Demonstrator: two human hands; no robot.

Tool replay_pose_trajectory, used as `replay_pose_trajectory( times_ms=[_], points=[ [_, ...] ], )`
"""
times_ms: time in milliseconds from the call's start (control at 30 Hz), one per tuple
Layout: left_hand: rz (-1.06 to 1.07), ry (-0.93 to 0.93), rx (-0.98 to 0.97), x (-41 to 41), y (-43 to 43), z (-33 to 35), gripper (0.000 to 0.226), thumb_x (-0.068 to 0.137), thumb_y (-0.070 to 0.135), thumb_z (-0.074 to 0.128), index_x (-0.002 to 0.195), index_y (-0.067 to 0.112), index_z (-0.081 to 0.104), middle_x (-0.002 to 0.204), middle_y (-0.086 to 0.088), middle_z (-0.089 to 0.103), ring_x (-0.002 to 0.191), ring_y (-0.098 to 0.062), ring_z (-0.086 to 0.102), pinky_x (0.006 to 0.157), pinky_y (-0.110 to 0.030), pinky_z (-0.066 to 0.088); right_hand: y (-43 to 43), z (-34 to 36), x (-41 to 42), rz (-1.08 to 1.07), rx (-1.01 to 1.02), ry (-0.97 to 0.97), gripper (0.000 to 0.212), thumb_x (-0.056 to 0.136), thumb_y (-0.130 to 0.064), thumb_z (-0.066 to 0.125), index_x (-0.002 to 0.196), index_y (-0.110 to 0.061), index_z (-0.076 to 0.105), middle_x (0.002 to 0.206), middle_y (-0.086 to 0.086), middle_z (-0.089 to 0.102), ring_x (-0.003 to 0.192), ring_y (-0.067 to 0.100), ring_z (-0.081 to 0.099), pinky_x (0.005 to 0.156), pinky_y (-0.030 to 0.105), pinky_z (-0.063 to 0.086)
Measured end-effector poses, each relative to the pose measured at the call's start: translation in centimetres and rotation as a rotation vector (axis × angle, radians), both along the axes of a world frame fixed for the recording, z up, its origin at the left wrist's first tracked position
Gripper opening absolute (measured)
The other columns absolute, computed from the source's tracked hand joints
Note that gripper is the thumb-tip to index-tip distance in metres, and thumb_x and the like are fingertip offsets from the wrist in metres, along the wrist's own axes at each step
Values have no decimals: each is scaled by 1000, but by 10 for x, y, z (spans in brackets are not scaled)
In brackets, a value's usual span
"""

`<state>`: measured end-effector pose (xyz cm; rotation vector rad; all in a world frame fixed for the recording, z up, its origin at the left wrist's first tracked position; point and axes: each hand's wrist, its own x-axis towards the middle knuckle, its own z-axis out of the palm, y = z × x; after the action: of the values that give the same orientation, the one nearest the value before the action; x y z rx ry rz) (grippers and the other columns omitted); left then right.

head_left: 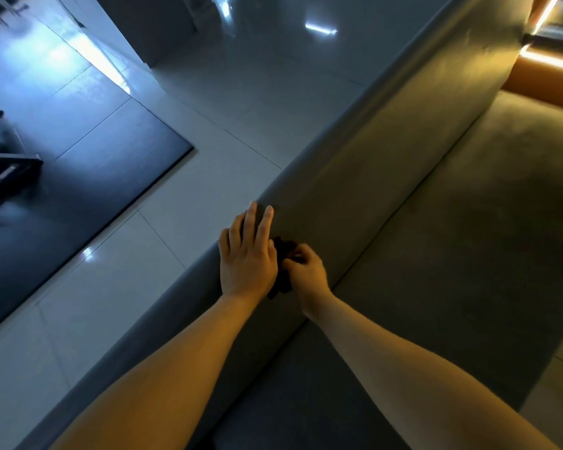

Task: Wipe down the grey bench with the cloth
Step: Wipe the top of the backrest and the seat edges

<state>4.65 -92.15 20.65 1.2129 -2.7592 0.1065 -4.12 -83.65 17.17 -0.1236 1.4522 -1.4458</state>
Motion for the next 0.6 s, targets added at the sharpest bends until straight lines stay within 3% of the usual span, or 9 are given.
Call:
replay_pose_trajectory(
  times_ms=[100,167,300,400,500,600],
  points=[
    [-22,-11,-11,1,0,0,64,101,29,48,159,21,23,164,-13,23,146,-32,27,116,-52,26,-13,-5,-53,-273,113,119,19,95,-12,61,97,-30,60,113,9,63,103,29,67,89,48,58],
    [-23,2,-23,3,0,-3,63,102,29,47,159,21,23,164,-12,22,147,-32,26,116,-51,24,-21,-9,-87,-376,135,20,18,98,-16,58,102,-33,57,120,7,57,105,28,61,92,48,56],
    [-28,21,-47,-1,-4,-7,63,101,28,49,159,20,25,163,-13,25,146,-33,28,116,-52,27,-32,-26,-105,-298,153,-91,31,103,-17,51,130,-33,52,129,5,53,111,26,59,96,48,55],
    [-17,10,-44,-3,-3,-8,63,101,28,47,159,20,25,163,-13,24,147,-33,28,116,-52,27,-34,-38,-68,-235,196,1,36,101,-17,54,133,-33,52,136,6,52,117,27,59,99,49,54],
    [-2,6,-36,-2,-1,-8,62,101,26,46,158,20,26,163,-13,26,146,-33,29,116,-52,28,-25,-42,-14,-156,157,11,29,93,-17,61,119,-30,63,126,9,60,111,29,66,93,50,58],
    [9,12,-22,-1,-2,-6,61,100,25,47,157,20,27,162,-13,27,145,-33,31,116,-53,29,-9,-16,26,-61,56,-166,18,92,-15,66,107,-24,69,112,10,71,98,26,73,86,47,62]
  ],
)
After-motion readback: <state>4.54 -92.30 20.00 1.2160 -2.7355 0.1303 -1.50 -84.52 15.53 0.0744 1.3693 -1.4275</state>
